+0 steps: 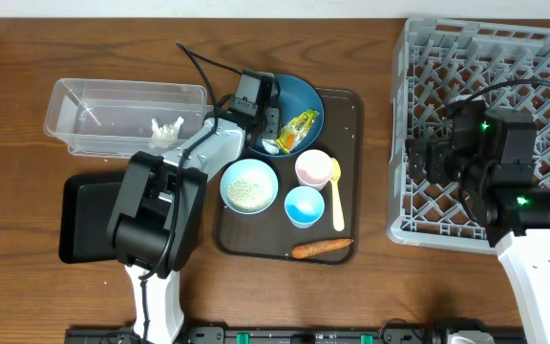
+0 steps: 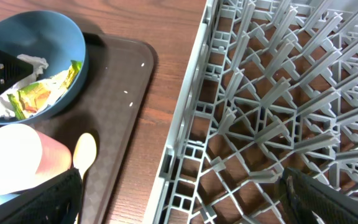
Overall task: Sort waste into correct bins and load items into the dishwasher rack
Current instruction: 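Return left gripper to plate and grasp remaining tissue, then drop second tissue into clear plastic bin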
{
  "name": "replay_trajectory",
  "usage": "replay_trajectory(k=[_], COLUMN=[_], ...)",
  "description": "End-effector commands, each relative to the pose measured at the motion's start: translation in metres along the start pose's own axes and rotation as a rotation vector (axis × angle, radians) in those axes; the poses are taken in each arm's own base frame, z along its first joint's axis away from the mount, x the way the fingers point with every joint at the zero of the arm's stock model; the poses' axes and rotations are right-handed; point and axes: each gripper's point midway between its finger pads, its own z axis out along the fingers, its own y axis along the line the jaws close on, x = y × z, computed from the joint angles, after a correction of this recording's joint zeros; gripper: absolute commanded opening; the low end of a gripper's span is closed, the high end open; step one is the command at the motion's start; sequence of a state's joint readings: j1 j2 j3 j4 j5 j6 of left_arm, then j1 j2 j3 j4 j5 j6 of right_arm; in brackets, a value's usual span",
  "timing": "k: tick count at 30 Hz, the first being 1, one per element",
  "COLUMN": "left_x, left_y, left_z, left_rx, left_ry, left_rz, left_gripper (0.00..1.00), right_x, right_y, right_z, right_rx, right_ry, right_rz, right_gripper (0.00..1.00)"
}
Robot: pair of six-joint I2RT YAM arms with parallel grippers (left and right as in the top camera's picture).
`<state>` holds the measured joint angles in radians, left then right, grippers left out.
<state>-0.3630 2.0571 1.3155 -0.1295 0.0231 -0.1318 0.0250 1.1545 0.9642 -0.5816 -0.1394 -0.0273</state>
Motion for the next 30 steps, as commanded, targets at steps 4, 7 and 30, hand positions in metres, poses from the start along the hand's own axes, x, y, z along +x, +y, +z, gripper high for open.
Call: replay_trajectory(k=[4,7,30], left_x=[0.0,0.006,-0.076], left_y=[-0.004,-0.005,0.035], left_z=[0.003,0.004,-0.102], left_rx=[0.0,-0.002,-0.066], left_ry=[0.003,0.021,-0.227], left_rz=[0.002,0.004,-0.063], left_gripper=[0.42,0.42,0.06], right_x=[-0.009,-0.008,-0.008], right_y=[0.004,0.004,0.004], right_z=[-0.004,-0.004,-0.004], right_rx=[-0.011,-0.012,-0.011], right_ry=[-0.021,-0.019,-0.017], right_rz=[-0.018,-0.018,-0.018], right_gripper=[0.99,0.99,0.99])
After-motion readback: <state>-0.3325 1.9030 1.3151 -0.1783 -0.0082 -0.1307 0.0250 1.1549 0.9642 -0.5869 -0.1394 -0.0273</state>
